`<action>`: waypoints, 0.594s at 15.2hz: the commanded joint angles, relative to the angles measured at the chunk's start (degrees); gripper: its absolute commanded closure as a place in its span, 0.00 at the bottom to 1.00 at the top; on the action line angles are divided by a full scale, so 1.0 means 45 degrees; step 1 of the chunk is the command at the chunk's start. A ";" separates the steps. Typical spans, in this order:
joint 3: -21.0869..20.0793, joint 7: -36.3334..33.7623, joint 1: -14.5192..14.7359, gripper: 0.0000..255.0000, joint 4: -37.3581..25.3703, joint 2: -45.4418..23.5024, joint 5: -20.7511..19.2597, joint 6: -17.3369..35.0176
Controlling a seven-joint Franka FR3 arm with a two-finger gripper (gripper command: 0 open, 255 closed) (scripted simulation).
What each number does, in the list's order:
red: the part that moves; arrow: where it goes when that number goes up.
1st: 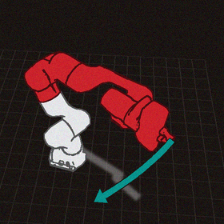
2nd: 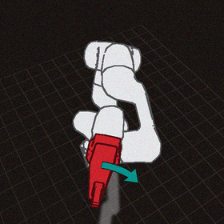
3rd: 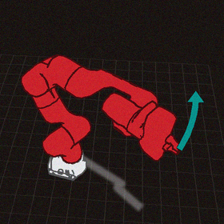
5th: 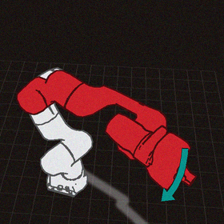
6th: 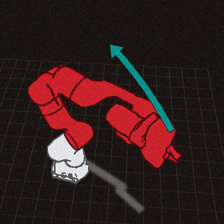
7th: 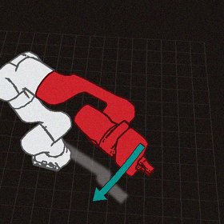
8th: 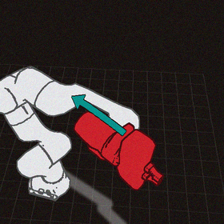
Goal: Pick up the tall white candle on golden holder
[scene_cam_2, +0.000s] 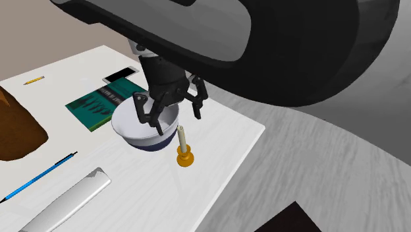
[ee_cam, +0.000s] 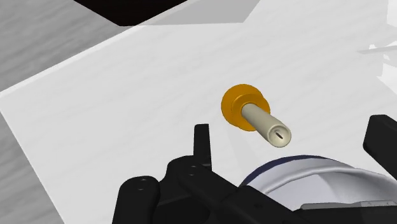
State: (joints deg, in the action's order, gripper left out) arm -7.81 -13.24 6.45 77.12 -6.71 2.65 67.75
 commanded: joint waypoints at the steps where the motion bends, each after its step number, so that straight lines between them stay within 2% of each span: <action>1: 0.0007 0.0031 -0.0008 0.00 0.0404 0.0050 -0.0008 0.0343; 6: 0.0017 0.0089 -0.0025 0.00 0.1348 0.0290 0.0007 0.1048; 7: 0.0009 0.0070 -0.0015 1.00 0.1295 0.0264 0.0009 0.1022; 9: 0.0013 0.0078 -0.0019 1.00 0.1298 0.0265 0.0007 0.1023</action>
State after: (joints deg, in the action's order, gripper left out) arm -7.75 -12.89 6.36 82.92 -5.52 2.68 72.31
